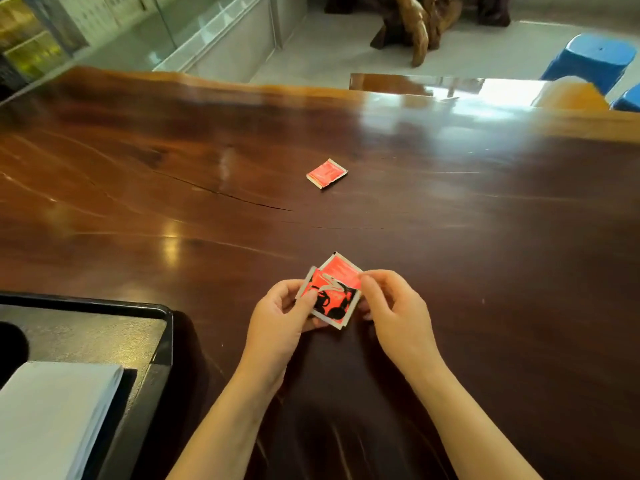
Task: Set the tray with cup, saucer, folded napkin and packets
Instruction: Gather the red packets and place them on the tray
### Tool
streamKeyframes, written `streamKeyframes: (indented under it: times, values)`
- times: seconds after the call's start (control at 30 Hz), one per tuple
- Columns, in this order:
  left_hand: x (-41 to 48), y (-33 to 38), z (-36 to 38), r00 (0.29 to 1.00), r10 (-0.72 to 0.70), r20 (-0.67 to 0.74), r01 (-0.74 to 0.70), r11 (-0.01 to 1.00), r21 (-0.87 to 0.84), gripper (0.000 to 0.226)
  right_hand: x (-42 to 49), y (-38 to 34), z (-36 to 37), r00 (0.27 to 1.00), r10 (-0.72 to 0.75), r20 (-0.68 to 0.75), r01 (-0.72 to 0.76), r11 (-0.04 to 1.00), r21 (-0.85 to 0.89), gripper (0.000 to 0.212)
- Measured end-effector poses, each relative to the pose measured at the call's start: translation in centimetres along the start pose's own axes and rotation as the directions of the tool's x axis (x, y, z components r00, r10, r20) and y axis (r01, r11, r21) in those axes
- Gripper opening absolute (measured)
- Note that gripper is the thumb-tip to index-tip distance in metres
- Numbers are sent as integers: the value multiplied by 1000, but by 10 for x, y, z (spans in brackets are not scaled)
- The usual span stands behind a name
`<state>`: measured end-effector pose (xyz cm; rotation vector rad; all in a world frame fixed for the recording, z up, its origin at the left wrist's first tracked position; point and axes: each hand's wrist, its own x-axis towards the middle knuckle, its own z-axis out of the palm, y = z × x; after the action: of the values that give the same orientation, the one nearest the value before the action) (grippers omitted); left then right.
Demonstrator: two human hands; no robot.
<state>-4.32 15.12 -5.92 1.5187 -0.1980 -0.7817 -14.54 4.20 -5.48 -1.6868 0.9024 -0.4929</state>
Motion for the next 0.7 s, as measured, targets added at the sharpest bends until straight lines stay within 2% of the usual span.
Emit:
streamKeyframes:
  times: [0.03,0.07,0.13,0.2,0.27,0.33,0.37,0.4,0.43,0.47,0.5,0.53,0.57,0.63,0.7]
  values:
    - [0,-1,-4,998,-28,-52,27,999,-30,7,3,1,2,997,-69,-43,61,984,-165,13]
    - [0,-2,-7,994,-55,-94,49,996,-70,8,6,3,4,986,-160,-37,136,923,-360,21]
    - [1,-2,-13,988,-95,-123,74,984,-161,9,10,8,10,965,-249,83,244,740,-627,41]
    - [3,-2,-17,983,-126,-133,93,970,-226,11,14,6,14,962,-235,137,258,632,-730,46]
    - [4,-1,-19,979,-146,-143,98,950,-297,12,18,3,15,944,-304,129,291,581,-760,33]
    - [4,-2,-20,980,-141,-139,88,939,-331,13,19,0,16,893,-438,105,349,525,-776,15]
    - [4,-3,-20,983,-129,-133,79,940,-331,13,19,0,15,879,-473,54,350,565,-747,8]
    - [3,-4,-21,985,-116,-128,69,943,-325,14,19,-2,13,894,-447,-28,317,676,-665,8]
    - [3,-5,-21,986,-107,-125,62,946,-317,14,19,-5,11,934,-334,-127,234,840,-489,10]
    - [3,-5,-20,987,-101,-123,58,949,-311,16,18,-8,10,972,-150,-180,112,972,-204,11]
    - [2,-5,-20,989,-92,-118,51,950,-307,18,16,-13,10,990,50,-134,-36,994,107,11]
    - [2,-6,-19,991,-77,-108,41,953,-301,21,12,-18,12,984,173,-37,-152,934,324,10]
    - [2,-6,-19,993,-62,-97,32,958,-286,23,8,-21,14,976,217,31,-211,886,414,10]
    - [2,-6,-19,996,-51,-72,32,969,-244,25,-1,-23,22,972,220,84,-234,868,438,12]
    - [2,-5,-20,997,-59,-54,46,975,-216,26,-8,-23,30,972,225,62,-230,883,410,12]
